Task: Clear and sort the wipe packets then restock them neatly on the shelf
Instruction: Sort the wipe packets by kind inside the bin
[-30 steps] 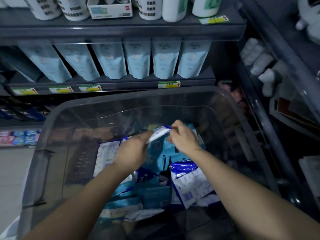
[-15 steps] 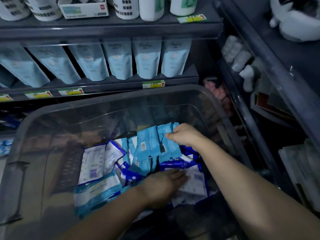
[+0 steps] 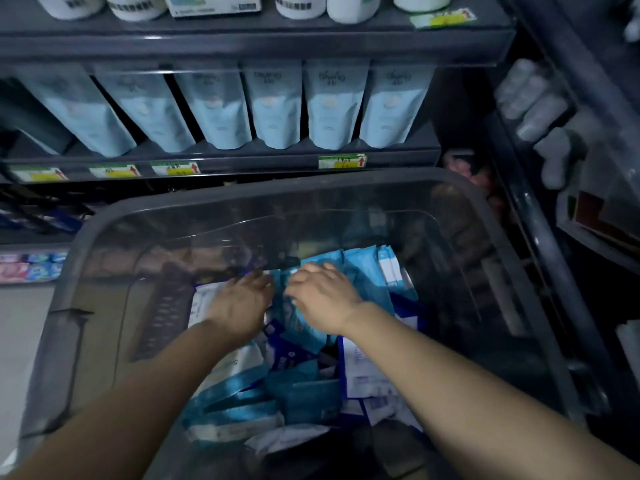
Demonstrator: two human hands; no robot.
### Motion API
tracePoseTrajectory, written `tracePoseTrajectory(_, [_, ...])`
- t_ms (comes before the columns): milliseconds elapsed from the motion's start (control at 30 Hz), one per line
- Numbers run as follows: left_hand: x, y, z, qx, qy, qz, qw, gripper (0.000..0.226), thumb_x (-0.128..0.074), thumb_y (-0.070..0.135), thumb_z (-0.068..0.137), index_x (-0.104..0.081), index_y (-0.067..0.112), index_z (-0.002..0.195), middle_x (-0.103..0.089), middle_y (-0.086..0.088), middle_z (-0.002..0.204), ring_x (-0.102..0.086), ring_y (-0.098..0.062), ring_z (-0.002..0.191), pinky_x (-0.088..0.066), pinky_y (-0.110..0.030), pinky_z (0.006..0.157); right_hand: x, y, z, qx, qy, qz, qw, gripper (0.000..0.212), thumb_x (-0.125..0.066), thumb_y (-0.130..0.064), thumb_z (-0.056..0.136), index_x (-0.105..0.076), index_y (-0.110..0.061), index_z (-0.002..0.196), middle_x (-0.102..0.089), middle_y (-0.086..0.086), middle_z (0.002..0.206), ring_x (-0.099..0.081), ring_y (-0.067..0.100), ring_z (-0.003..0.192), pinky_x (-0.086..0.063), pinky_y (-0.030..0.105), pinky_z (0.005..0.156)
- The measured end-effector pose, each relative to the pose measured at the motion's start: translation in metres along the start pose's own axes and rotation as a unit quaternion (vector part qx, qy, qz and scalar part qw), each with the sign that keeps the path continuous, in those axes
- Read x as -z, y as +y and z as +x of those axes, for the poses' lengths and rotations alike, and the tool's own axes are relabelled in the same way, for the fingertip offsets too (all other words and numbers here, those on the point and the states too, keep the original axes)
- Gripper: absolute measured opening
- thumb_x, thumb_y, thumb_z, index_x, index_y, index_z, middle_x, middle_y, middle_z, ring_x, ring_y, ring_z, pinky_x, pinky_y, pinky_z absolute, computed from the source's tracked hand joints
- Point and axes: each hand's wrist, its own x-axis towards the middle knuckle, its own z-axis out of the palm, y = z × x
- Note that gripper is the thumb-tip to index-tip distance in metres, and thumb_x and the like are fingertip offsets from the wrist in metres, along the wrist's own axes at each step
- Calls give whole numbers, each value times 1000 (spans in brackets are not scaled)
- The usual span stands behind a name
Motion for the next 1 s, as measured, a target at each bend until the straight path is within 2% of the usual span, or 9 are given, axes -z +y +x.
tracePoseTrajectory(133, [-31, -10, 3, -50, -45, 35, 997, 51, -43, 33, 96, -30, 35, 145, -17, -3, 158, -20, -21, 144, -22, -42, 111, -24, 1, 10, 46, -93, -89, 991, 35, -37, -37, 100, -59, -28, 125, -48, -8, 138, -32, 18, 134, -14, 37, 109])
tracePoseTrajectory(233, [-32, -15, 3, -9, -9, 17, 1000, 38, -52, 49, 88, -54, 37, 124, -47, -8, 135, -45, -29, 125, -36, -42, 98, -30, 9, 7, 29, -74, -149, 986, 44, -36, -52, 97, -63, -30, 124, -49, -2, 131, -38, 20, 125, -15, 39, 106])
tracePoseTrajectory(300, [-27, -11, 8, 1, 17, 13, 1000, 29, -70, 48, 72, -68, 30, 94, -62, -8, 102, -59, -32, 97, -46, -40, 80, -28, 15, 5, -3, -30, -166, 986, 38, -48, -52, 91, -73, -29, 107, -58, 1, 115, -48, 22, 115, -16, 41, 99])
tracePoseTrajectory(367, [-20, -3, 16, 8, 60, 11, 998, 29, -80, 47, 62, -72, 26, 80, -61, -8, 96, -60, -31, 93, -48, -38, 74, -25, 21, 4, -33, -20, -196, 980, 29, -65, -52, 79, -78, -27, 83, -64, 1, 95, -58, 23, 98, -23, 42, 91])
tracePoseTrajectory(433, [-18, 8, 24, -1, 49, -13, 999, 36, -68, 45, 77, -67, 24, 107, -51, -7, 124, -47, -27, 119, -42, -38, 90, -25, 27, 2, -50, -16, -180, 982, 29, -70, -52, 74, -78, -24, 76, -64, 3, 88, -60, 24, 91, -27, 43, 88])
tracePoseTrajectory(500, [-19, 11, 29, 14, -13, -41, 999, 59, -58, 43, 87, -40, 20, 138, -31, -2, 145, -30, -22, 134, -31, -38, 103, -24, 28, 2, -44, -19, -172, 984, 32, -63, -49, 80, -78, -22, 85, -64, 5, 95, -57, 25, 97, -25, 44, 92])
tracePoseTrajectory(633, [-22, 12, 35, 45, -41, -42, 997, 101, -64, 57, 79, -6, 16, 152, -22, -2, 151, -26, -24, 134, -29, -38, 108, -22, 25, 3, -46, -18, -162, 986, 35, -58, -47, 85, -77, -18, 93, -61, 7, 104, -53, 27, 105, -28, 46, 98])
tracePoseTrajectory(800, [-15, 17, 47, 94, -42, -2, 995, 83, -68, 62, 70, -41, 16, 133, -47, -5, 133, -40, -23, 124, -30, -35, 102, -23, 26, 3, -61, -16, -146, 987, 29, -65, -46, 78, -77, -21, 82, -62, 5, 94, -56, 25, 96, -25, 41, 90])
tracePoseTrajectory(1000, [-17, 10, 39, 115, -17, -110, 987, 45, -68, 42, 80, -56, 24, 119, -57, -4, 125, -48, -24, 118, -38, -35, 92, -14, 24, 0, -64, -11, -101, 993, 36, -49, -43, 93, -69, -22, 113, -54, 4, 118, -43, 24, 117, -23, 41, 105])
